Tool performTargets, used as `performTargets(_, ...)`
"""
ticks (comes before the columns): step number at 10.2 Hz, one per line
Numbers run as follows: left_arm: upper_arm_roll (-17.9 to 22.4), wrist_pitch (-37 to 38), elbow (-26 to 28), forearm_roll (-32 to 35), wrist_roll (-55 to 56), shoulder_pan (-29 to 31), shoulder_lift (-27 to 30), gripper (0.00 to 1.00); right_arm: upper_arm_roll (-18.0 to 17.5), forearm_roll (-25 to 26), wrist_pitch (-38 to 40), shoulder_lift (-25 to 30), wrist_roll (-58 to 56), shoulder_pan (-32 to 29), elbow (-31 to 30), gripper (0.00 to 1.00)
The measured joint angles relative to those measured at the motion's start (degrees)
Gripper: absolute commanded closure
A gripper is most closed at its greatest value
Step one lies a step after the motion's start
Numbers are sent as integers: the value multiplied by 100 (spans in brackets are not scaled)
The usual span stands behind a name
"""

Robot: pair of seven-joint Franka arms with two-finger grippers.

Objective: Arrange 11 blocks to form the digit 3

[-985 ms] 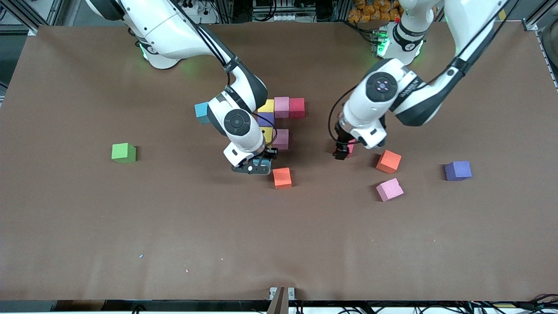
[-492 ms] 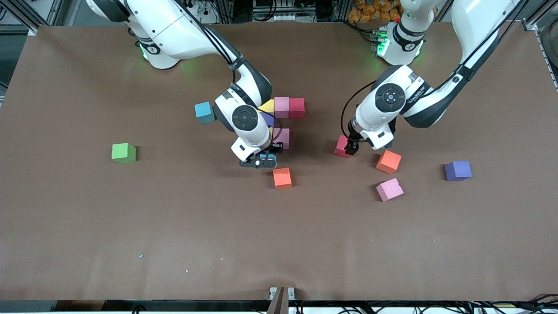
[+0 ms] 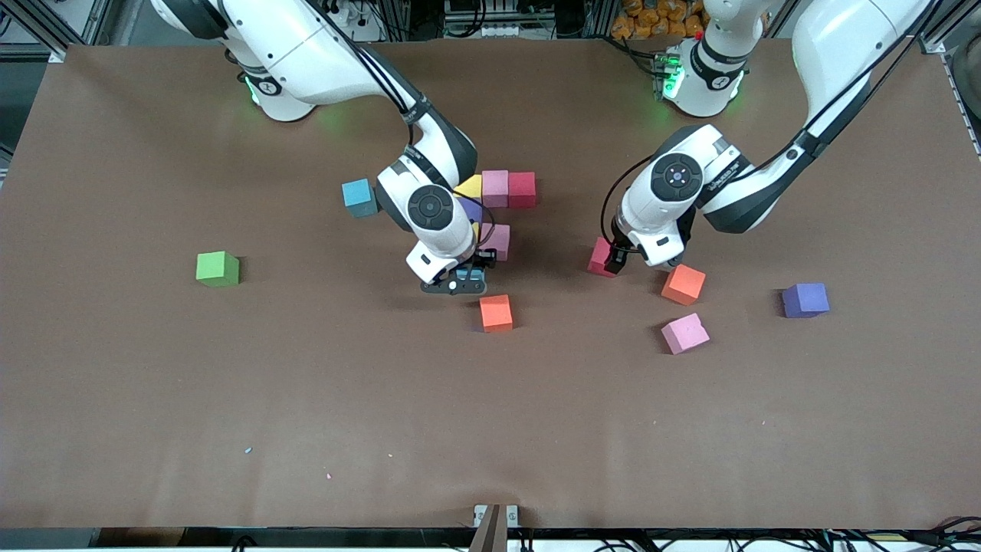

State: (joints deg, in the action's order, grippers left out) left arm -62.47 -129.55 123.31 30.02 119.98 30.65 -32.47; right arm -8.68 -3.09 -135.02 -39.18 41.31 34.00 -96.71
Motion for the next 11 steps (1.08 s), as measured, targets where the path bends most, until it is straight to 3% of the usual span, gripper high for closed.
performTargets(11,724,-497,85,486,150,-676,-259,0,1,0,73,4,1,-76,-4,100)
